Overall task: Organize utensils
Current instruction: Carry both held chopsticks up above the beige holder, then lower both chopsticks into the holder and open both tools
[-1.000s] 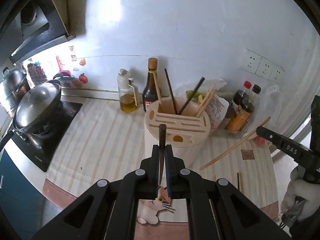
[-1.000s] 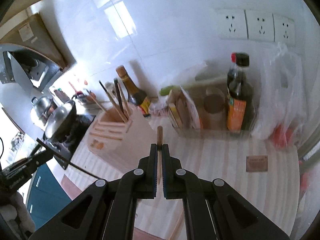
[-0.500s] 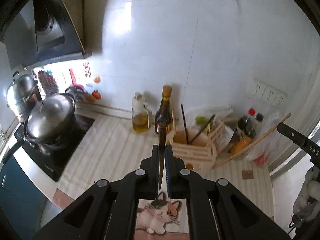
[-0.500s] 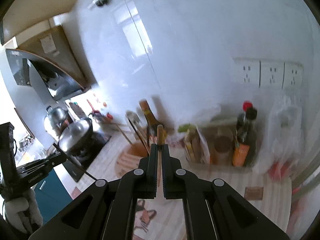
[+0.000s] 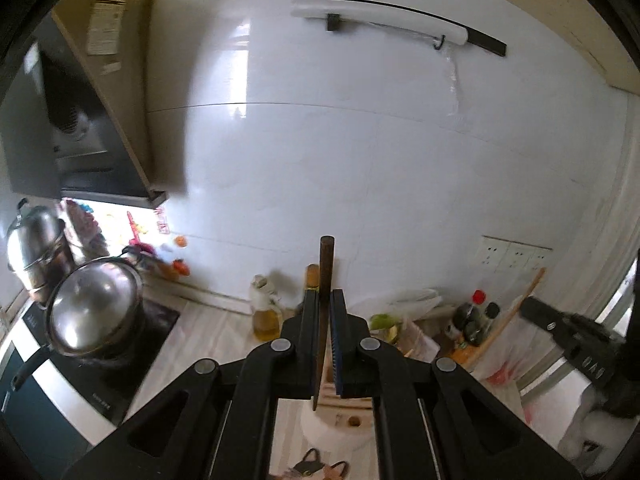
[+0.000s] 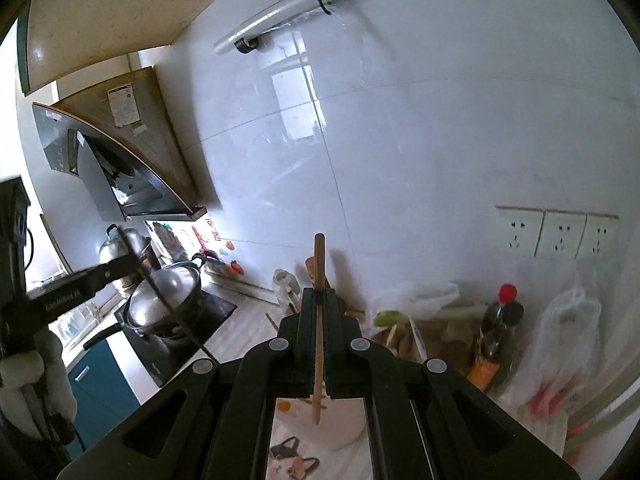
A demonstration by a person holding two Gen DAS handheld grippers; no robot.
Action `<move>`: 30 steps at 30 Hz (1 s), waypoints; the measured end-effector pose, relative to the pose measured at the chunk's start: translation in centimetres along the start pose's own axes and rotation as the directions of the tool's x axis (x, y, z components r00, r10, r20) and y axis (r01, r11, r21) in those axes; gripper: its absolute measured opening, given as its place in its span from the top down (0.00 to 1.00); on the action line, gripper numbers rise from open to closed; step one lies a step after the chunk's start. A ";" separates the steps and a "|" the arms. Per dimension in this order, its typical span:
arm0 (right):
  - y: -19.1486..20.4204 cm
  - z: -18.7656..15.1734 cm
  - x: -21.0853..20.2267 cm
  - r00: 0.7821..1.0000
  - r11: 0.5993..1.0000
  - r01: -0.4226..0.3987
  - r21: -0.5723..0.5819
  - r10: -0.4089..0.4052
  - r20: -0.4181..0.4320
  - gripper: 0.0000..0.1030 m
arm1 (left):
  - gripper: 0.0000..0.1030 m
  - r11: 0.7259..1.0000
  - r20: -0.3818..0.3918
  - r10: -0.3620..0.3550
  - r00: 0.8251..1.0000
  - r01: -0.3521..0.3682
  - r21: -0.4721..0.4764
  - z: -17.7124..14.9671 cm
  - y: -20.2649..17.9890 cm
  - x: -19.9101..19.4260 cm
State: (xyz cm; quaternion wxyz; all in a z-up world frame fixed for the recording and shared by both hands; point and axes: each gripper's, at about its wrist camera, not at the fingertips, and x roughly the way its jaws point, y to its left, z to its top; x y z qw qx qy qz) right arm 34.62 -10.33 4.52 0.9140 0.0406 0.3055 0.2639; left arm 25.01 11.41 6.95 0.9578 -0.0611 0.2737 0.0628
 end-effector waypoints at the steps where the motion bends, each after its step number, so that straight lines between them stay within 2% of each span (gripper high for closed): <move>1: 0.0 0.2 0.3 1.000 1.000 0.006 0.000 -0.006 0.004 0.98 | 0.97 1.000 -0.001 -0.005 1.000 0.005 0.009 0.3 -0.3 0.5; 11: -0.3 1.4 5.3 0.999 0.998 0.050 0.035 -0.050 0.002 0.98 | 0.97 0.997 -0.045 -0.058 0.997 0.059 0.042 1.8 -2.5 5.2; 20: -0.6 0.9 10.1 0.996 0.997 0.069 0.044 -0.067 -0.056 0.98 | 0.97 0.996 -0.118 -0.072 0.990 0.078 0.042 1.5 -2.4 9.8; 27: -0.8 -0.3 12.7 0.993 0.996 0.071 0.050 -0.065 -0.101 0.98 | 0.97 0.996 -0.195 -0.085 0.977 0.091 0.022 0.5 -1.5 12.9; 30: -0.6 -1.0 13.8 0.988 0.998 0.053 0.037 -0.047 -0.146 0.98 | 0.97 0.994 -0.231 -0.106 0.967 0.110 0.004 0.0 -1.1 13.5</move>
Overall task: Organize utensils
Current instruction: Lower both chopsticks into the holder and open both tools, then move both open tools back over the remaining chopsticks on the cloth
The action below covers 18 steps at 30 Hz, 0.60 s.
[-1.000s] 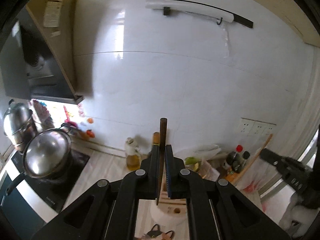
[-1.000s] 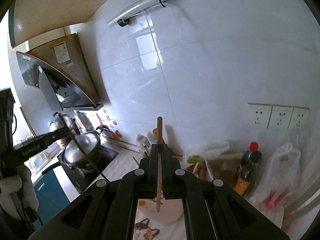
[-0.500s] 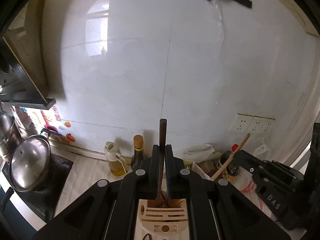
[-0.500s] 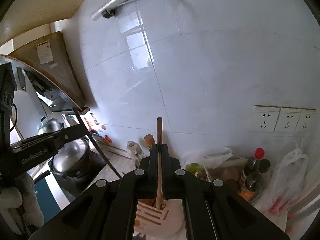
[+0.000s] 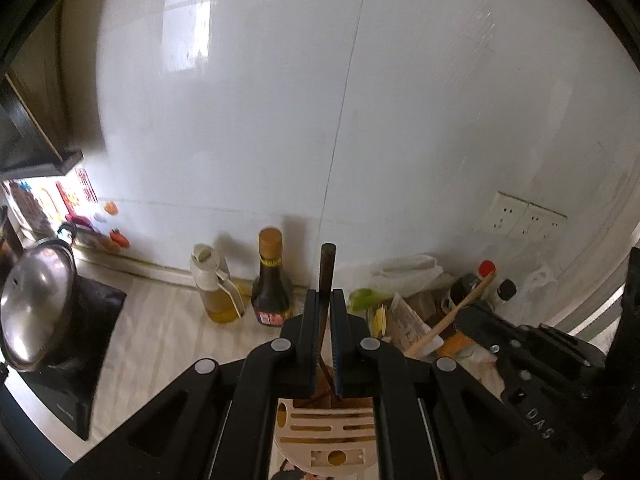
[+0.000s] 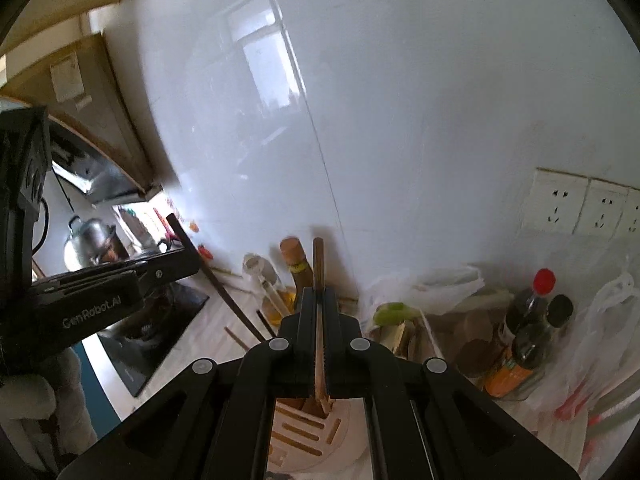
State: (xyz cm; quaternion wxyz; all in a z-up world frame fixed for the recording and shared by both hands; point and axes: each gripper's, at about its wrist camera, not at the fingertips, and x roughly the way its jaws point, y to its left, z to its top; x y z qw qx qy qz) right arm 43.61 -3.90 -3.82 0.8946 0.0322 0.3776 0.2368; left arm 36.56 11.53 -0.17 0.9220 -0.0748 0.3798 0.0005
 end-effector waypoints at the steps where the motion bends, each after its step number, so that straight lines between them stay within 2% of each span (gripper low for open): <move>1: 0.1 -0.2 0.4 1.000 1.000 -0.008 0.001 0.008 -0.021 0.97 | 0.95 1.000 -0.014 -0.004 1.000 0.004 -0.014 -0.2 0.2 0.0; 4: -0.1 -0.6 1.5 0.996 0.999 -0.038 0.030 0.040 -0.081 0.97 | 0.92 1.000 -0.048 -0.008 0.999 0.007 -0.029 -0.3 0.6 -0.1; 6: -0.5 -0.8 1.7 0.993 0.997 -0.049 0.053 0.054 -0.106 0.94 | 0.89 0.999 -0.046 0.018 0.999 -0.020 -0.036 -0.4 1.0 -0.9; 7: -0.6 -0.8 1.6 0.992 0.997 -0.055 0.062 0.061 -0.112 0.87 | 0.77 0.999 -0.036 0.023 0.999 -0.024 -0.039 -0.5 1.2 -1.3; 8: -0.6 -0.9 1.5 0.992 0.996 -0.053 0.068 0.060 -0.111 0.81 | 0.50 0.998 -0.028 0.035 0.999 -0.036 -0.043 -0.5 1.5 -1.7; 9: -0.5 -0.9 1.2 0.993 0.996 -0.051 0.067 0.058 -0.107 0.68 | 0.34 0.998 -0.019 0.049 0.999 -0.049 -0.048 -0.5 1.8 -2.0; 10: -0.4 -1.0 0.9 0.993 0.996 -0.055 0.066 0.062 -0.104 0.60 | 0.12 0.996 0.010 0.075 0.997 -0.074 -0.054 -0.7 2.1 -2.8; 13: -0.3 -1.3 -0.4 0.994 0.996 -0.046 0.072 0.053 -0.091 0.55 | 0.11 0.993 0.040 0.109 0.993 -0.106 -0.058 -1.5 2.9 -4.0; 15: -0.5 -1.7 -1.4 0.996 0.996 -0.026 0.080 0.033 -0.083 0.50 | 0.03 0.990 0.043 0.136 0.990 -0.134 -0.052 -2.4 3.2 -4.4; 17: -1.0 -2.4 -2.3 0.997 0.996 -0.002 0.092 0.009 -0.078 0.28 | 0.00 0.982 0.069 0.190 0.979 -0.188 -0.035 -3.7 3.3 -4.8; 18: -1.2 -2.8 -2.7 0.997 0.995 0.008 0.096 -0.001 -0.073 0.24 | 0.00 0.977 0.075 0.211 0.975 -0.209 -0.033 -4.2 3.4 -4.9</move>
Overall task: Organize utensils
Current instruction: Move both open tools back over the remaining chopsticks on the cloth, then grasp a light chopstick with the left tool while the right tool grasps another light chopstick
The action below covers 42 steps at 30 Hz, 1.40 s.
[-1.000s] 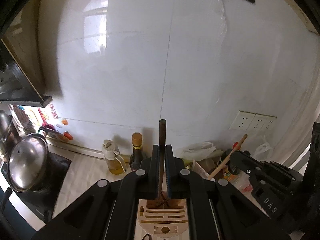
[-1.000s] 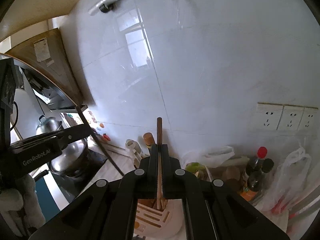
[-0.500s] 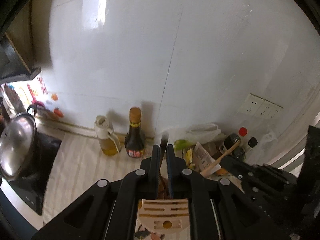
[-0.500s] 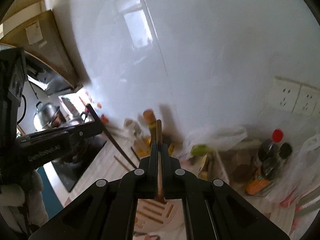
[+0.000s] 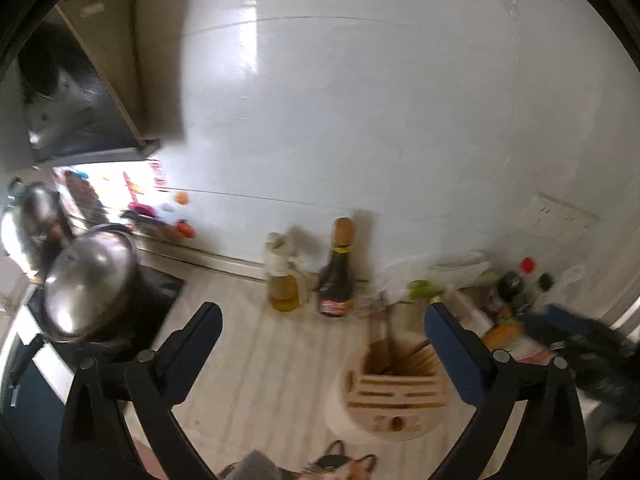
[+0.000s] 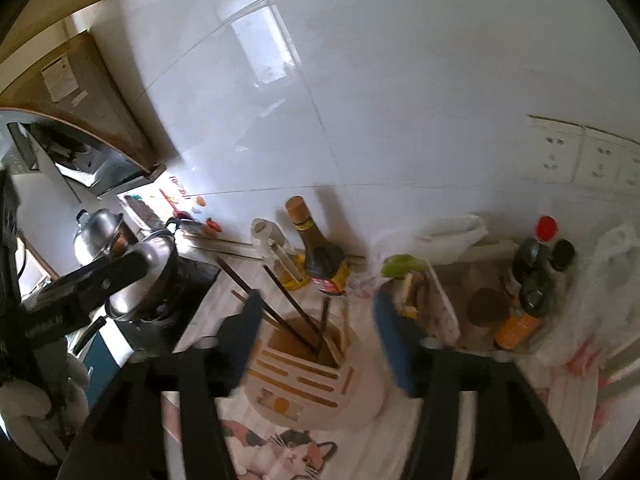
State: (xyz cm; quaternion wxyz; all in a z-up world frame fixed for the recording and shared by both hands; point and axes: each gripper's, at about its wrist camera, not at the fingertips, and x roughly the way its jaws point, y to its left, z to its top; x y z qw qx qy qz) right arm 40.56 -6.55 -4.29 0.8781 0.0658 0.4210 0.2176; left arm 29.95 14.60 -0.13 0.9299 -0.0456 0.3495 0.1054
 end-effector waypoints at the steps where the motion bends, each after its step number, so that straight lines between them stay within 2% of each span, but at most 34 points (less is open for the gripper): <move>1: -0.4 -0.5 -0.4 1.000 1.000 0.016 0.007 -0.016 0.007 0.16 | 0.00 1.000 0.005 0.020 1.000 -0.020 0.003 -0.9 0.0 -0.1; 3: -1.3 -1.7 -1.4 0.999 0.999 0.047 0.022 -0.047 0.020 0.10 | 0.00 1.000 -0.006 0.021 1.000 -0.021 -0.005 -2.2 0.0 -0.1; 5: -2.6 -3.0 -2.3 0.996 0.996 0.076 0.042 -0.078 0.035 0.00 | 0.00 1.000 -0.027 0.011 1.000 -0.012 -0.009 -3.6 -0.3 0.0; 10: -7.4 -7.0 -4.4 0.985 0.983 0.154 0.104 -0.161 0.068 0.00 | 0.00 1.000 -0.095 -0.001 0.995 0.002 0.011 -7.8 -2.9 0.9; 14: -12.0 -10.6 -4.5 0.972 0.961 0.233 0.148 -0.237 0.010 0.00 | 0.00 0.998 -0.151 0.011 0.988 -0.001 0.065 -11.4 -6.8 2.4; 17: -15.7 -14.0 -3.2 0.955 0.941 0.292 0.171 -0.277 -0.110 0.00 | 0.00 0.996 -0.229 0.006 0.973 0.015 0.089 -13.9 -9.5 4.2; 19: -17.7 -16.1 -2.3 0.941 0.930 0.316 0.188 -0.283 -0.183 0.00 | 0.00 0.993 -0.290 0.009 0.957 0.026 0.119 -16.2 -11.7 6.1; 20: -18.6 -17.2 -1.8 0.935 0.926 0.322 0.198 -0.279 -0.219 0.07 | 0.00 0.991 -0.309 0.010 0.951 0.031 0.127 -16.9 -12.4 6.6; 21: -19.7 -18.5 -1.4 0.926 0.920 0.332 0.209 -0.277 -0.255 0.15 | 0.00 0.989 -0.347 0.008 0.938 0.043 0.138 -18.3 -13.5 7.7; 22: -20.4 -19.6 -0.9 0.917 0.915 0.343 0.212 -0.277 -0.287 0.34 | 0.02 0.988 -0.377 -0.001 0.926 0.059 0.144 -19.3 -14.4 8.6; 23: -21.3 -20.6 -0.5 0.906 0.909 0.356 0.216 -0.279 -0.317 0.49 | 0.04 0.987 -0.397 -0.006 0.918 0.070 0.147 -20.1 -15.0 9.0; 24: -22.2 -21.7 0.1 0.897 0.905 0.363 0.223 -0.274 -0.347 0.51 | 0.06 0.985 -0.429 -0.010 0.903 0.084 0.154 -21.1 -15.8 9.8; 25: -22.9 -22.5 0.6 0.891 0.904 0.363 0.227 -0.265 -0.368 0.53 | 0.11 0.982 -0.470 -0.020 0.883 0.105 0.156 -22.3 -16.9 10.9; 27: -24.1 -24.3 1.6 0.878 0.902 0.364 0.232 -0.249 -0.410 0.56 | 0.18 0.978 -0.515 -0.030 0.857 0.131 0.161 -24.0 -18.2 12.1; 28: -24.4 -24.9 2.0 0.871 0.902 0.365 0.232 -0.243 -0.427 0.56 | 0.26 0.975 -0.552 -0.042 0.833 0.154 0.158 -25.1 -19.1 13.1; 29: -24.7 -25.6 2.5 0.867 0.903 0.360 0.233 -0.233 -0.440 0.56 | 0.34 0.974 -0.567 -0.046 0.822 0.164 0.159 -25.7 -19.5 13.5; 32: -25.0 -26.7 3.9 0.853 0.905 0.360 0.227 -0.221 -0.472 0.56 | 0.39 0.969 -0.615 -0.045 0.787 0.185 0.165 -27.5 -21.2 15.4; 34: -25.1 -27.3 4.8 0.847 0.908 0.353 0.226 -0.208 -0.489 0.56 | 0.43 0.967 -0.623 -0.028 0.782 0.179 0.181 -28.2 -21.7 16.2; 38: -24.9 -27.7 6.6 0.834 0.919 0.342 0.198 -0.199 -0.515 0.57 | 0.69 0.967 -0.638 -0.010 0.770 0.169 0.189 -28.7 -22.4 17.5; 39: -24.8 -27.8 7.2 0.829 0.923 0.336 0.188 -0.195 -0.523 0.58 | 0.71 0.968 -0.640 -0.010 0.768 0.169 0.187 -28.8 -22.4 17.6; 40: -24.6 -27.8 7.7 0.823 0.925 0.336 0.178 -0.196 -0.533 0.61 | 0.78 0.969 -0.632 -0.011 0.775 0.164 0.184 -28.8 -22.4 17.6; 42: -24.3 -28.1 8.7 0.806 0.928 0.339 0.151 -0.204 -0.556 0.69 | 0.85 0.970 -0.631 -0.013 0.776 0.164 0.181 -28.8 -22.4 17.6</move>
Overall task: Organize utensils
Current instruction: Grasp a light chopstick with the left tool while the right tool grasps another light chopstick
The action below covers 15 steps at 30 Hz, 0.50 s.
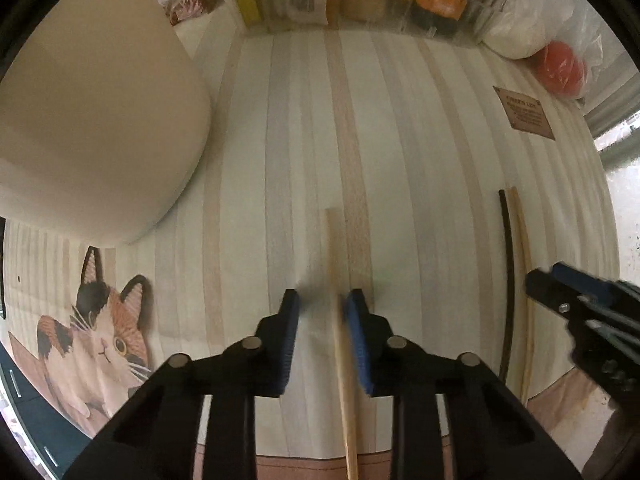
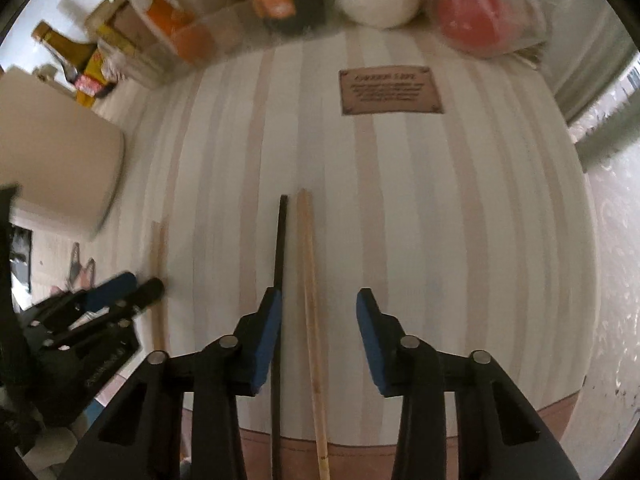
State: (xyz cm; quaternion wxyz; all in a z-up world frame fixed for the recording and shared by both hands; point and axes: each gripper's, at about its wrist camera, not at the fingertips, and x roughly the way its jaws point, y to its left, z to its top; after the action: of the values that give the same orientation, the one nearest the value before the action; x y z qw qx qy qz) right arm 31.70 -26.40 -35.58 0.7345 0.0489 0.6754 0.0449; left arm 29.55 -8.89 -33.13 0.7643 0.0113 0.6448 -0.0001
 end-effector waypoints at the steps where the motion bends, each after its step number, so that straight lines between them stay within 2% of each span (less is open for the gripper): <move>1: 0.2 0.0 0.3 1.000 1.000 0.011 -0.007 -0.011 -0.006 0.75 | 0.92 1.000 0.000 -0.001 1.000 0.001 -0.010 0.0 0.1 0.0; 3: 0.7 0.1 0.3 0.999 0.999 0.042 -0.030 -0.042 -0.002 0.91 | 0.94 1.000 -0.001 -0.005 1.000 0.005 -0.028 -0.2 0.4 0.1; 4: 0.8 0.1 0.1 0.999 0.998 0.050 -0.029 -0.050 0.000 0.93 | 0.95 0.999 -0.002 -0.004 1.000 0.004 -0.035 -0.2 0.6 0.1; 11: -1.0 -0.2 -1.0 0.998 0.998 0.062 0.030 -0.061 -0.030 0.94 | 0.95 0.999 -0.015 -0.019 1.000 0.018 -0.048 -1.7 1.5 0.0; 15: -1.0 0.5 -1.3 0.997 0.998 0.056 0.039 -0.054 -0.053 0.94 | 0.94 0.998 -0.020 -0.039 0.999 0.038 -0.049 -1.1 2.3 0.2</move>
State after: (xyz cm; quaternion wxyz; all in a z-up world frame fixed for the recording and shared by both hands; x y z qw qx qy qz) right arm 32.08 -27.58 -34.37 0.7165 0.0439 0.6960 0.0126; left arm 28.55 -6.55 -33.51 0.7572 -0.0196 0.6529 0.0009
